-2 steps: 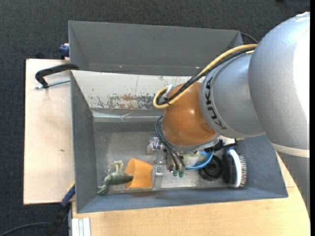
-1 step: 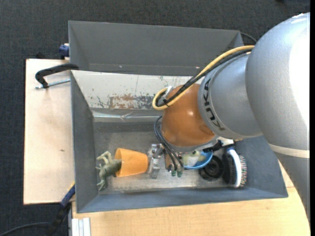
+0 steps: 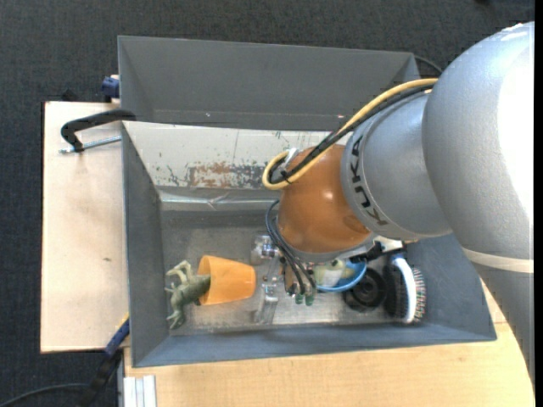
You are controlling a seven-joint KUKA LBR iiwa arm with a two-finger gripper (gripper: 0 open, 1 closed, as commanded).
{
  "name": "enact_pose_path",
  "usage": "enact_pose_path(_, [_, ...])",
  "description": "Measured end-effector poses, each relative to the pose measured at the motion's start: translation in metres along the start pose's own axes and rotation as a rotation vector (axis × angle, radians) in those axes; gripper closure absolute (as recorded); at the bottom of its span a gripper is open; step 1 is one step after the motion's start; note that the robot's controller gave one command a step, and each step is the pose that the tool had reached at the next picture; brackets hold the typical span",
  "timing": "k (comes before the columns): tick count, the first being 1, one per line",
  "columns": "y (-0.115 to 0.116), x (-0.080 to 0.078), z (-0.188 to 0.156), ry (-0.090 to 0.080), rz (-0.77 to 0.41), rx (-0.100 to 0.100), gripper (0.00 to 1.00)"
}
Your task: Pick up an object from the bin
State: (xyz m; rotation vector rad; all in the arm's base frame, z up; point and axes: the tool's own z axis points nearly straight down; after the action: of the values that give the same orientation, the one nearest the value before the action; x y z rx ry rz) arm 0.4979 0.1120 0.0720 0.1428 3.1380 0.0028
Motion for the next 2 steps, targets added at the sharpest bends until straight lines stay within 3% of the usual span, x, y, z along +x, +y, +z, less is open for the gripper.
enact_pose_path(1, [0.0756,0.0064,-0.0139,-0.006,-0.297,-0.004,0.0])
enact_pose_path(2, [0.073,0.0059,-0.0135,-0.004,-0.293,-0.001,1.0])
